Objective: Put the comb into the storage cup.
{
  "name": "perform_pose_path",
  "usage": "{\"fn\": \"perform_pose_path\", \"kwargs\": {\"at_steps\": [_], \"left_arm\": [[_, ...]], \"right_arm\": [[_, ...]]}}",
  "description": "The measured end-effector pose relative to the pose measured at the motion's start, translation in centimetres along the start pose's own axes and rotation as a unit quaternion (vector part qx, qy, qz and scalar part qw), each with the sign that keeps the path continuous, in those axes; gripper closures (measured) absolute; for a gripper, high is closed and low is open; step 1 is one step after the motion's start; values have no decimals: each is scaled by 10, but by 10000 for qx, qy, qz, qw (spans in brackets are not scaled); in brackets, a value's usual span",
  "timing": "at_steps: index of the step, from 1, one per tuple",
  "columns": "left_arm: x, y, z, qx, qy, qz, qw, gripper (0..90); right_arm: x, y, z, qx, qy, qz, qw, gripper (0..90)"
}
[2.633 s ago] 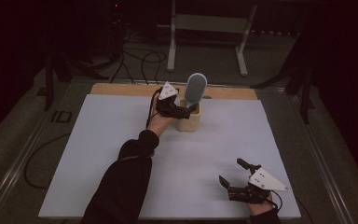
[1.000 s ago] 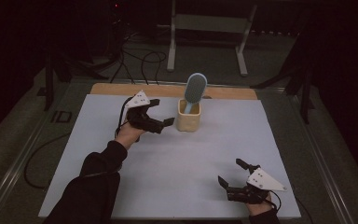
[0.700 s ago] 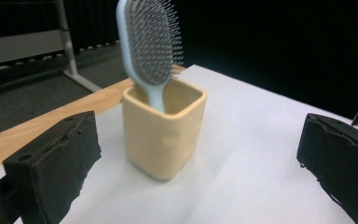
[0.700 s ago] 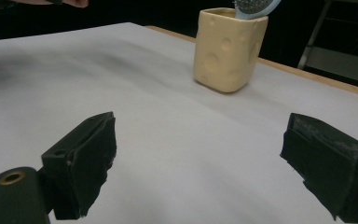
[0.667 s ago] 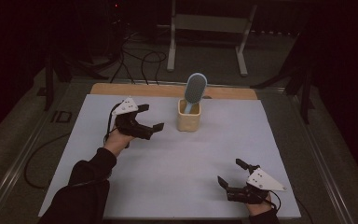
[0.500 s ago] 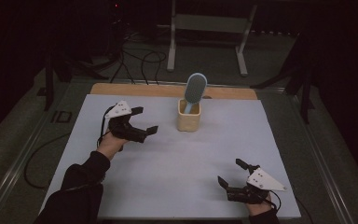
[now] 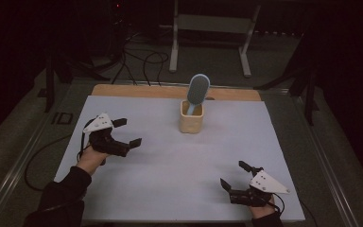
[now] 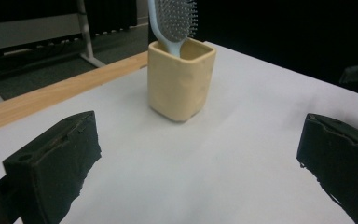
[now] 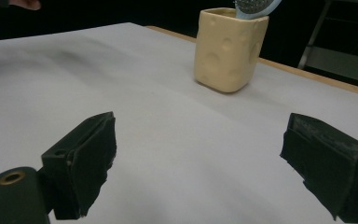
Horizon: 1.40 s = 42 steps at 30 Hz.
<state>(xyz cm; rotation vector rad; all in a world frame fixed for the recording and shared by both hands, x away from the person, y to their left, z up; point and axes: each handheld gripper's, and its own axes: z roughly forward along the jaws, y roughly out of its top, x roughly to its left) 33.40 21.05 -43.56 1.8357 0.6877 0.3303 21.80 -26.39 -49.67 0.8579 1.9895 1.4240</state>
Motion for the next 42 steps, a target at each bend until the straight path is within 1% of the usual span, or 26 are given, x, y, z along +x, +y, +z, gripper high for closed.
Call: {"fn": "perform_pose_path", "kwargs": {"at_steps": [1,2,3,6,7,9,10,11,13,14,15,16,18,20,21,22,23,24,26,29,31,35,36,38,42], "left_arm": [[-1,-4,-2,-6,0,-35,10000,0],[-1,-4,-2,-6,0,-35,10000,0],[-2,-12,-7,27,52,-67,10000,0],[-4,-26,-14,99,93,-76,9999,0],[-4,-30,-17,98,77,-105,9999,0],[-5,-38,-23,109,127,-144,9998,0],[-5,-42,-26,113,116,-173,9997,0],[-5,-44,-29,132,135,-193,9996,0],[-5,-52,-35,117,148,-302,9994,0],[-6,-55,-39,105,179,-303,9993,0],[-6,-55,-39,105,179,-303,9993,0],[-8,-62,-46,122,244,-360,9990,0],[-10,-69,-52,118,319,-383,9987,0],[-12,-75,-56,195,393,-344,9984,0],[-13,-78,-59,192,420,-347,9983,0],[-14,-81,-61,185,436,-378,9982,0],[-14,-81,-61,185,436,-378,9982,0],[-17,-85,-65,240,459,-348,9981,0],[-18,-87,-67,245,466,-358,9980,0],[-22,-96,-75,245,522,-395,9976,0],[-25,-99,-77,310,595,-370,9971,0],[-30,-104,-84,311,589,-418,9969,0],[-31,-105,-85,334,623,-405,9967,0],[-33,-107,-86,340,616,-404,9967,0],[-34,-115,-90,412,726,-386,9958,0]], "right_arm": [[0,0,0,3,5,7,10000,95],[0,0,0,3,5,7,10000,95],[0,0,0,4,7,5,10000,95],[1,0,0,8,10,16,10000,95],[1,0,1,9,8,10,10000,95],[1,0,1,4,8,19,10000,95],[1,0,1,6,6,4,10000,95],[1,0,1,8,8,3,10000,95],[1,0,1,16,5,6,10000,96],[1,0,1,13,5,-2,10000,95],[1,0,1,13,5,-2,10000,95],[1,0,1,10,-3,-7,10000,95],[1,0,1,10,1,-2,10000,96],[1,0,1,23,4,3,10000,95],[1,0,1,30,-1,5,10000,95],[1,0,1,24,-2,-10,10000,96],[1,0,1,21,-1,-7,10000,95],[1,0,1,19,-3,-15,10000,96],[1,0,1,28,-5,2,10000,95],[1,0,0,19,-14,0,10000,95],[1,0,1,21,-17,-4,10000,96],[1,0,0,21,-17,-3,10000,95],[1,0,0,21,-18,-3,10000,95],[1,0,0,18,-15,-3,10000,95],[1,0,1,22,-9,-7,10000,95]]}}
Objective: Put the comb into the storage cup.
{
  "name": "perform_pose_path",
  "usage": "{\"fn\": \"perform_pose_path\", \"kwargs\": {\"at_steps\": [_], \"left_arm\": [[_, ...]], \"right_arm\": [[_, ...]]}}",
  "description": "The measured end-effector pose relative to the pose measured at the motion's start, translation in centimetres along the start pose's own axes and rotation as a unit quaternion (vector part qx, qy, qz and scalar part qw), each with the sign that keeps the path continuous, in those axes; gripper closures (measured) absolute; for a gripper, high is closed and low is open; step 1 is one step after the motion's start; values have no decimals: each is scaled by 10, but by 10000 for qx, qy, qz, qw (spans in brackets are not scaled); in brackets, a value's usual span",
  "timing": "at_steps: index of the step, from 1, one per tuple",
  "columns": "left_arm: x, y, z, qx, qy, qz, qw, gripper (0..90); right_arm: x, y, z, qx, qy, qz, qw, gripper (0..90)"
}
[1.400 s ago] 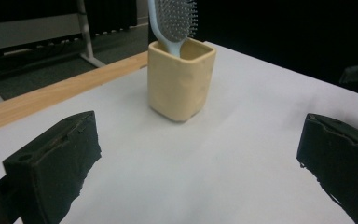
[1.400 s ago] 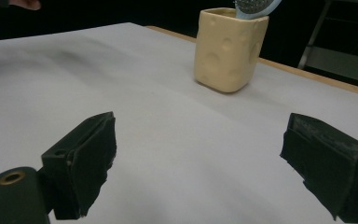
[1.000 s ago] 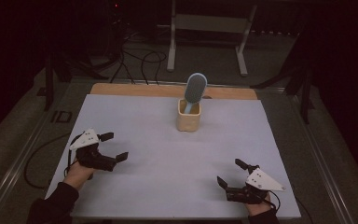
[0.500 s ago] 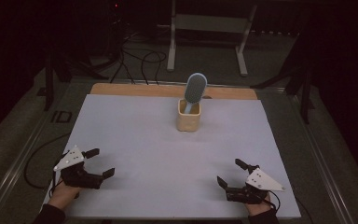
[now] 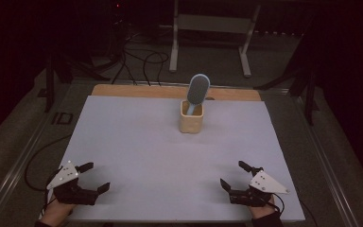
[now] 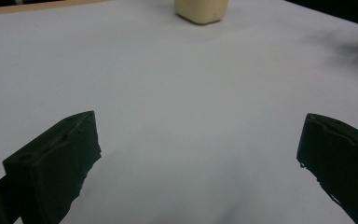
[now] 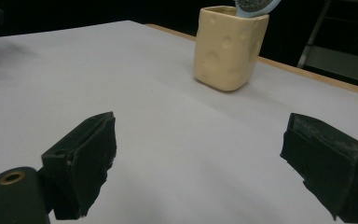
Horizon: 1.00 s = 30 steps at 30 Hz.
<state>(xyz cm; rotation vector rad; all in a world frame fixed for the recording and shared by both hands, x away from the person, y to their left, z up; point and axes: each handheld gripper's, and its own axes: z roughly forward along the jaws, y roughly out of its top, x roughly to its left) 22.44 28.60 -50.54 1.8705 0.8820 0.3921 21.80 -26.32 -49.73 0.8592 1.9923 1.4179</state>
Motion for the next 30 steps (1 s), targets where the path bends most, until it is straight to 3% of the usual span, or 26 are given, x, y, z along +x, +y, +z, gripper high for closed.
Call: {"fn": "perform_pose_path", "kwargs": {"at_steps": [5,9,12,30], "left_arm": [[3,-6,-3,-60,12,-144,9999,0],[2,-7,-4,27,88,-113,9999,0],[3,-8,-7,-128,135,-148,9997,0],[2,-10,-4,-106,16,-198,9997,0]], "right_arm": [[0,0,0,9,8,-18,10000,95],[0,0,0,11,16,-20,10000,95],[0,0,0,0,19,-25,10000,95],[1,1,2,6,56,-64,10000,95]]}}
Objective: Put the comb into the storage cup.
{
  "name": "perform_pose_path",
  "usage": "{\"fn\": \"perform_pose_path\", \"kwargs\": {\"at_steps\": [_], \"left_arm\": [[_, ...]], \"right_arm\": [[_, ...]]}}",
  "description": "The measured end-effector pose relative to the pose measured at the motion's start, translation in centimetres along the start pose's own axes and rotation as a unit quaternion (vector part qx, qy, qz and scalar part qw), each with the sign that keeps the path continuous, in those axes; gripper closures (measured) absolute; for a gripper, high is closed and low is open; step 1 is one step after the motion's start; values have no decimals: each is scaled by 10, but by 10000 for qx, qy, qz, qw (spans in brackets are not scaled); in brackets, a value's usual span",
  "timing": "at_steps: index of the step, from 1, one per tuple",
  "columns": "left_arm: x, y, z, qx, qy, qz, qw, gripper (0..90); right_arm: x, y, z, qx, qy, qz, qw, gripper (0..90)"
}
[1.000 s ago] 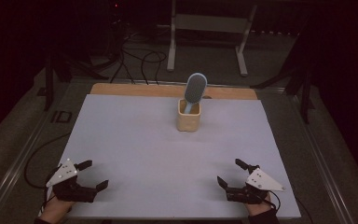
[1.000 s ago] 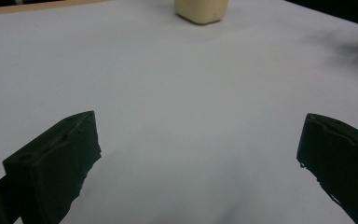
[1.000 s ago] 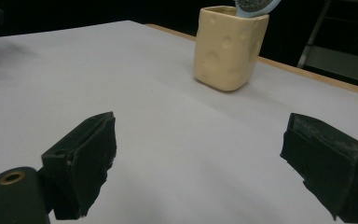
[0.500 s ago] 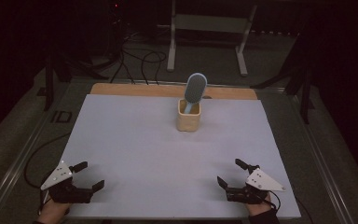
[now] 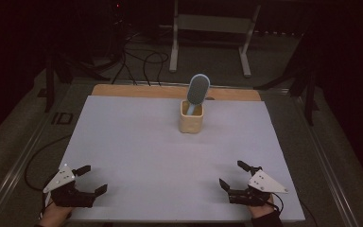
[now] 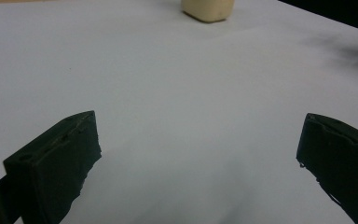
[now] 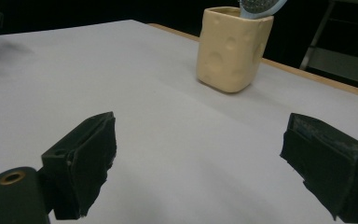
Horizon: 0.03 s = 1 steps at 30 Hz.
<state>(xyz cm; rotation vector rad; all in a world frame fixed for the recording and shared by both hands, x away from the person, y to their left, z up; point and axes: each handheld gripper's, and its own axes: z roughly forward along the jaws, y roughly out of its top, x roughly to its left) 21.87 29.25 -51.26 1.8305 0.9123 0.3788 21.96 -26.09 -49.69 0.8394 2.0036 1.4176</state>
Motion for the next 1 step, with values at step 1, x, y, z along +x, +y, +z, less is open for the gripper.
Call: {"fn": "perform_pose_path", "kwargs": {"at_steps": [1], "left_arm": [[0,0,0,0,0,0,10000,0]], "right_arm": [[0,0,0,-2,0,-8,10000,96]]}}
